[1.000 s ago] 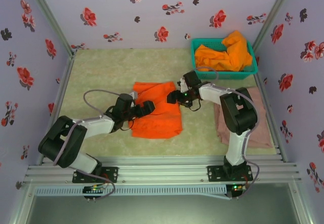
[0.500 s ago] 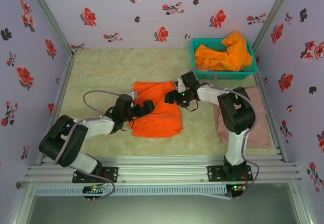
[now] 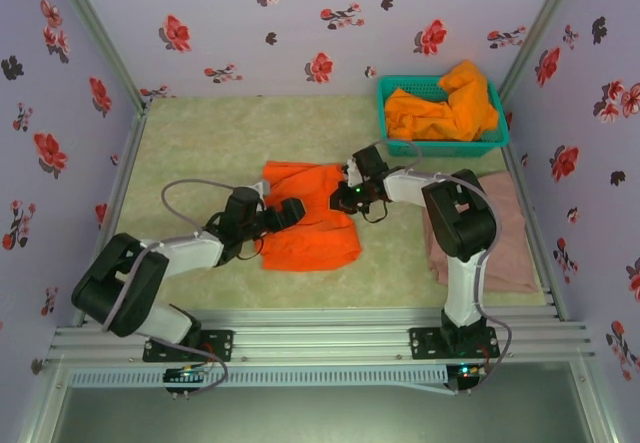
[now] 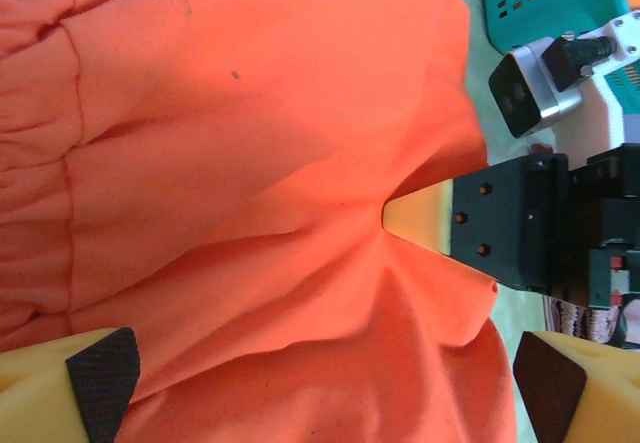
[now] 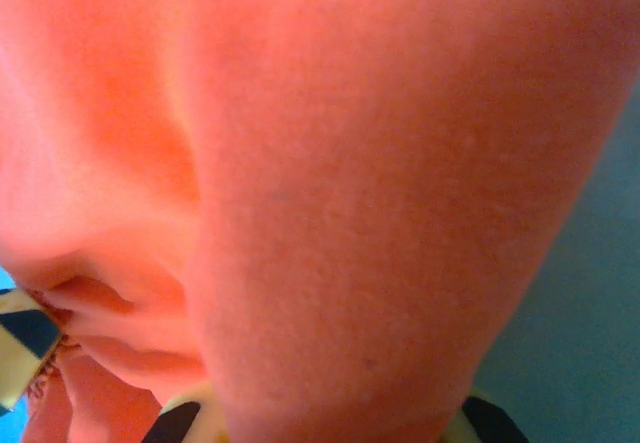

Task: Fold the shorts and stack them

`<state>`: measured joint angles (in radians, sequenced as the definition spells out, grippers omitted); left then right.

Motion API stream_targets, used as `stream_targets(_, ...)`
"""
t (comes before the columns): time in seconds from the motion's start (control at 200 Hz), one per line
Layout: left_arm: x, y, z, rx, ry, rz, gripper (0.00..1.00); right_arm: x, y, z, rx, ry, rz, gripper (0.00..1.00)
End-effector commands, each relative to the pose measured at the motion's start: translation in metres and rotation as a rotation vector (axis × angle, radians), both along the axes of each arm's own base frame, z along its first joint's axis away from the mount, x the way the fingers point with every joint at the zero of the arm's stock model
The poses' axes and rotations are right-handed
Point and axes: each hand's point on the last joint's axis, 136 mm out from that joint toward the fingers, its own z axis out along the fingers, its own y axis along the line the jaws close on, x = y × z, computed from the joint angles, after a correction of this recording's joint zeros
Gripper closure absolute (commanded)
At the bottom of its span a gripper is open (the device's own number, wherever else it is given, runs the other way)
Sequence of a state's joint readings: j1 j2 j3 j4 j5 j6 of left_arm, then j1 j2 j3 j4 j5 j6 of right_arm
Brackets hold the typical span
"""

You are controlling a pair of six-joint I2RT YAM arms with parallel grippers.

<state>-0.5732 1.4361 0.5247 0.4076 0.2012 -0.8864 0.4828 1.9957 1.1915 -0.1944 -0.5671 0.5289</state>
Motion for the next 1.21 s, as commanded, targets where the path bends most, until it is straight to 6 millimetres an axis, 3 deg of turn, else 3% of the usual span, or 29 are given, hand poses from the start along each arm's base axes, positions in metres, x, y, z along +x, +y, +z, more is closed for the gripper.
stream_targets(0.0,-0.006,0.011,0.011,0.004,-0.005,0.028,0.01,0.001,-0.012,0.005,-0.118,-0.027,0.029,1.00)
stream_targets(0.18,-0.010,0.021,0.046,0.006,-0.088,0.032,0.01,-0.005,-0.040,0.033,-0.291,-0.050,0.071,1.00)
stream_targets(0.325,-0.016,0.028,0.057,0.001,-0.126,0.044,0.01,-0.011,-0.084,0.060,-0.530,-0.071,0.086,1.00)
stream_targets(0.565,-0.018,0.030,0.055,-0.006,-0.130,0.046,0.01,-0.017,-0.149,0.113,-0.833,-0.154,0.090,1.00)
stream_targets(0.815,-0.018,0.030,0.054,-0.011,-0.128,0.050,0.01,-0.020,-0.215,0.148,-1.035,-0.116,0.023,1.00)
stream_targets(0.995,-0.018,0.030,0.055,-0.014,-0.128,0.053,0.01,-0.018,-0.245,0.168,-1.087,-0.119,-0.034,1.00)
stream_targets(1.2,-0.017,0.030,0.052,-0.015,-0.120,0.056,0.01,-0.017,-0.269,0.178,-1.143,-0.106,-0.046,1.00)
